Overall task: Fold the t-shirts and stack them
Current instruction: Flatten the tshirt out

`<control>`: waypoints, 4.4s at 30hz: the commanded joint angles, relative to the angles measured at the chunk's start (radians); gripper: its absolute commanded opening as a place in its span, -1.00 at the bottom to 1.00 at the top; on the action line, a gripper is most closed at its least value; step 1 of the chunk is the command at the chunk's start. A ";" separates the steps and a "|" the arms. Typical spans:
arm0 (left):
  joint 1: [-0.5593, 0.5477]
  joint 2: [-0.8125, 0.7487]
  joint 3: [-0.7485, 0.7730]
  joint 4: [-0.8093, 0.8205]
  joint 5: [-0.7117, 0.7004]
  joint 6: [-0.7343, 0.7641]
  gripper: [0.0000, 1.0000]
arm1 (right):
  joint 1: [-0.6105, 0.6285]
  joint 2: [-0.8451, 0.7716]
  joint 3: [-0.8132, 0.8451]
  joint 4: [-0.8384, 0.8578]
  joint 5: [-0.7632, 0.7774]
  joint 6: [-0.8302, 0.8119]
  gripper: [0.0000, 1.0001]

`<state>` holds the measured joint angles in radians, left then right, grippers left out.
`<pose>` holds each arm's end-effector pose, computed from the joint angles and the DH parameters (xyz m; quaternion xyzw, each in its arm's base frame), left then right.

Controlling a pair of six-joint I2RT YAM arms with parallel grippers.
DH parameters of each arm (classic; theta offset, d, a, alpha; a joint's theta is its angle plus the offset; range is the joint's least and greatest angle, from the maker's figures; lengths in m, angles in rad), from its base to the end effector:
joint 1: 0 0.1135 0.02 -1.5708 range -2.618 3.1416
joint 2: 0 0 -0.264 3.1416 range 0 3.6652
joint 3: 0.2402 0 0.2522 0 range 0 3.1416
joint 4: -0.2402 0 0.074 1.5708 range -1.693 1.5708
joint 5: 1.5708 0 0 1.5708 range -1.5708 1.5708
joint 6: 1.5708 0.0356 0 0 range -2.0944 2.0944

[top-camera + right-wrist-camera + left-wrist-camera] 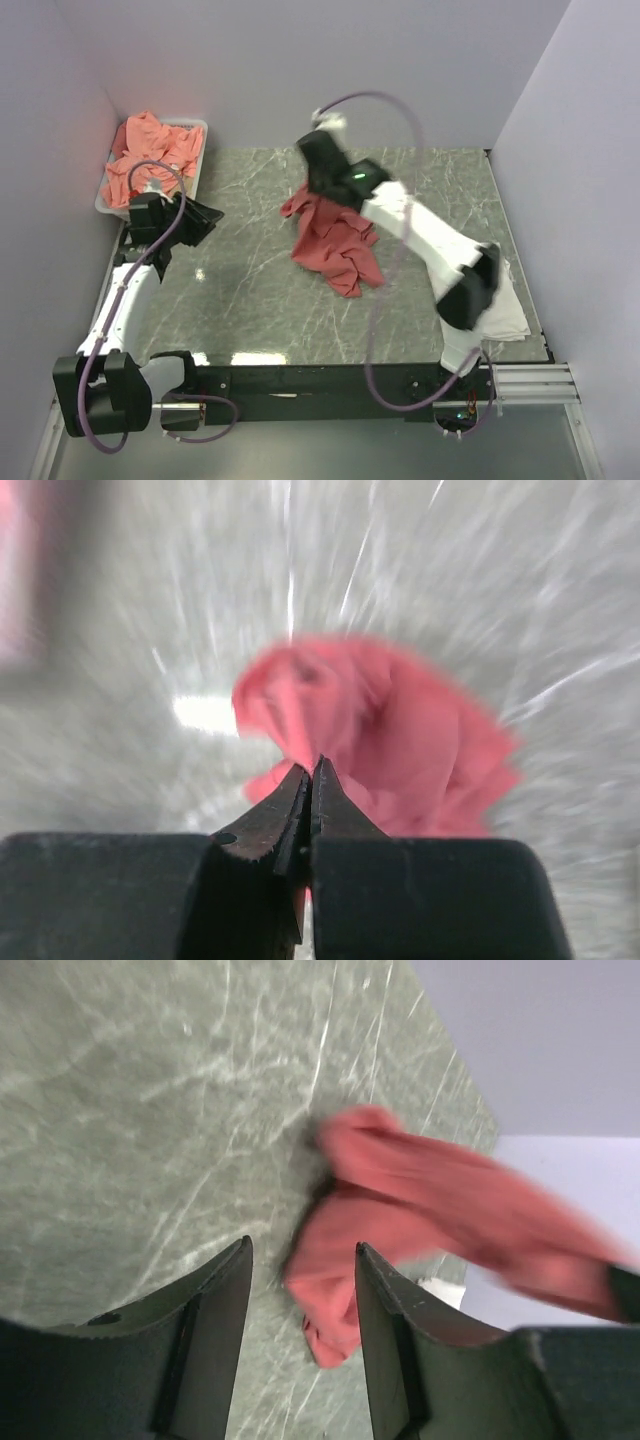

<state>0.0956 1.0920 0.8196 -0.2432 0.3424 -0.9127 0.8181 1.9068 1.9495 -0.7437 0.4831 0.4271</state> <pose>0.2440 0.0114 0.2867 -0.3362 0.7869 -0.3322 0.3968 0.3059 0.3024 0.3651 -0.0722 0.8834 0.0623 0.4588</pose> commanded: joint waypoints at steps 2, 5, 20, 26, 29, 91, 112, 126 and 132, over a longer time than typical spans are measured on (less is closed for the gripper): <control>-0.133 0.035 -0.049 0.125 -0.026 -0.046 0.00 | -0.056 -0.235 0.019 -0.032 0.025 -0.051 -1.00; -0.259 0.091 -0.074 0.174 -0.057 -0.064 -0.01 | -0.089 -0.311 0.020 -0.037 0.026 -0.063 -1.00; -0.683 0.548 0.070 0.375 -0.144 -0.124 0.22 | -0.255 -0.518 0.081 -0.115 0.069 -0.048 -1.00; -0.705 0.652 0.166 0.363 -0.209 -0.170 0.09 | -0.324 -0.610 0.022 -0.117 0.055 -0.024 -1.00; -0.715 0.697 0.240 0.305 -0.253 -0.147 -0.01 | -0.339 -0.634 -0.014 -0.126 0.057 -0.014 -1.00; -0.274 0.973 1.573 -0.354 -0.461 0.331 -0.99 | -0.542 -0.437 0.017 0.238 -0.239 0.007 -1.00; -0.057 0.696 1.355 -0.340 -0.270 0.247 -0.99 | -0.643 -0.692 -0.621 0.357 -0.382 0.101 -1.00; -0.060 1.140 1.517 -0.240 -0.109 0.187 -0.70 | -0.812 -0.206 -0.641 0.503 -0.666 0.234 -1.00; -0.076 0.981 1.294 -0.251 -0.191 0.236 0.15 | -0.813 -0.172 -0.621 0.469 -0.661 0.211 -0.58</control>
<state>0.0330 2.2562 2.2086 -0.5358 0.2028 -0.7139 0.0021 1.7618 1.2949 -0.3222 -0.1566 0.6445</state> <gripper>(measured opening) 0.561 0.165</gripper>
